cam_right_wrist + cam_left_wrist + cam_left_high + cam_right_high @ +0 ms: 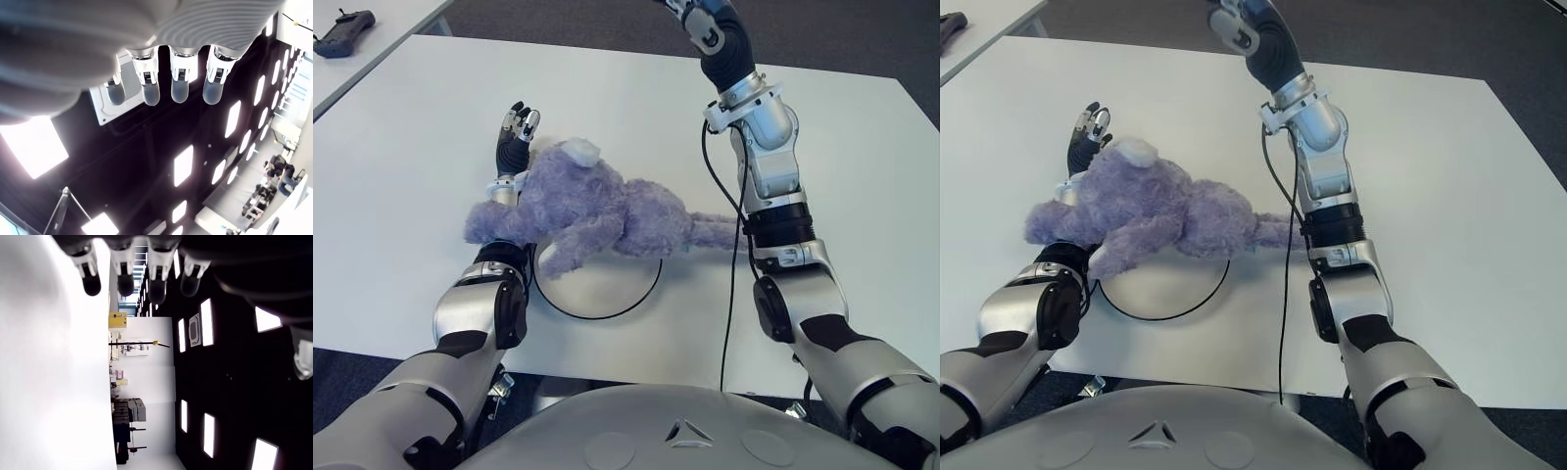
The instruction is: Put the doll into the plate.
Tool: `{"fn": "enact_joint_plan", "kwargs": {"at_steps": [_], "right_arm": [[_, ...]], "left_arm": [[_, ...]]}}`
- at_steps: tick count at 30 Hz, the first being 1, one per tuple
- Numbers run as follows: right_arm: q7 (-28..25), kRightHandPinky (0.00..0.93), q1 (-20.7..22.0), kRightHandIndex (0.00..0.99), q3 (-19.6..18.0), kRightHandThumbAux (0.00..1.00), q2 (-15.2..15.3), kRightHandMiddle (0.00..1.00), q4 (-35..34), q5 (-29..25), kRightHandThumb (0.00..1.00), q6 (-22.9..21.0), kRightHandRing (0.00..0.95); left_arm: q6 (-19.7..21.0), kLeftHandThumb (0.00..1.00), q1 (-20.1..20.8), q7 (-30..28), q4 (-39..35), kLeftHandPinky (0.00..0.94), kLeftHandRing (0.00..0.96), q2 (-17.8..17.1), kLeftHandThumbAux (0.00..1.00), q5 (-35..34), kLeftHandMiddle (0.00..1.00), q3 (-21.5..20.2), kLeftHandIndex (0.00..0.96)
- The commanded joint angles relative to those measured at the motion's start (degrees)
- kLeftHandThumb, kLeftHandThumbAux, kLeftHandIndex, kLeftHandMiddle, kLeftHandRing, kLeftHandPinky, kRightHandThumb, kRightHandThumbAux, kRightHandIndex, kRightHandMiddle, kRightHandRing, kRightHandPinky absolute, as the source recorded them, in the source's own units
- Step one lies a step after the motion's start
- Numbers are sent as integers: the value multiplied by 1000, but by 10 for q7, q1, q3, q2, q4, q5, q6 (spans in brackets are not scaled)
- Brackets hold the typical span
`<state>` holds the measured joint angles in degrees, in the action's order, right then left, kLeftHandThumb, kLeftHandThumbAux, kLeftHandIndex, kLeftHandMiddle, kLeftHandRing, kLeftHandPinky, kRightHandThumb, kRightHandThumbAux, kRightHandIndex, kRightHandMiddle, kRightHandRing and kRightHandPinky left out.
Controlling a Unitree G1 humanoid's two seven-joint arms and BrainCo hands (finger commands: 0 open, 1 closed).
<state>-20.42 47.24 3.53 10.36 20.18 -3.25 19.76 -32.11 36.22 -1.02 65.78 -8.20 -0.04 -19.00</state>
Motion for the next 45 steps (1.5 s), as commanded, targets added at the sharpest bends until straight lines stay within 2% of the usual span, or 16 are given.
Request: {"fn": "enact_joint_plan", "kwargs": {"at_steps": [1, 9, 17, 29, 39, 45], "right_arm": [[11, 0, 39, 0, -17, 284, 18, 0, 81, 19, 0, 37, 0], [37, 0, 104, 0, -25, 319, 32, 0, 200, 36, 0, 90, 0], [51, 0, 129, 0, -22, 332, 46, 0, 258, 53, 0, 121, 0], [70, 0, 167, 0, -24, 342, 62, 0, 343, 72, 0, 136, 0], [62, 0, 194, 0, -44, 370, 79, 0, 441, 57, 0, 154, 0], [51, 0, 208, 0, -70, 399, 98, 0, 496, 39, 0, 130, 0]], "left_arm": [[27, 0, -137, 2, 94, 0, 51, 70, 379, -15, 112, -3, 93], [28, 0, -137, 5, 95, 0, 51, 68, 375, -13, 110, -1, 95], [30, 0, -136, 6, 94, 0, 52, 67, 382, -12, 111, -1, 94], [35, 0, -135, 8, 95, 0, 51, 65, 372, -11, 102, 0, 91], [35, 0, -136, 11, 95, 0, 53, 63, 350, -8, 100, 2, 94], [31, 0, -137, 9, 95, 0, 56, 63, 348, -9, 106, 2, 108]]}}
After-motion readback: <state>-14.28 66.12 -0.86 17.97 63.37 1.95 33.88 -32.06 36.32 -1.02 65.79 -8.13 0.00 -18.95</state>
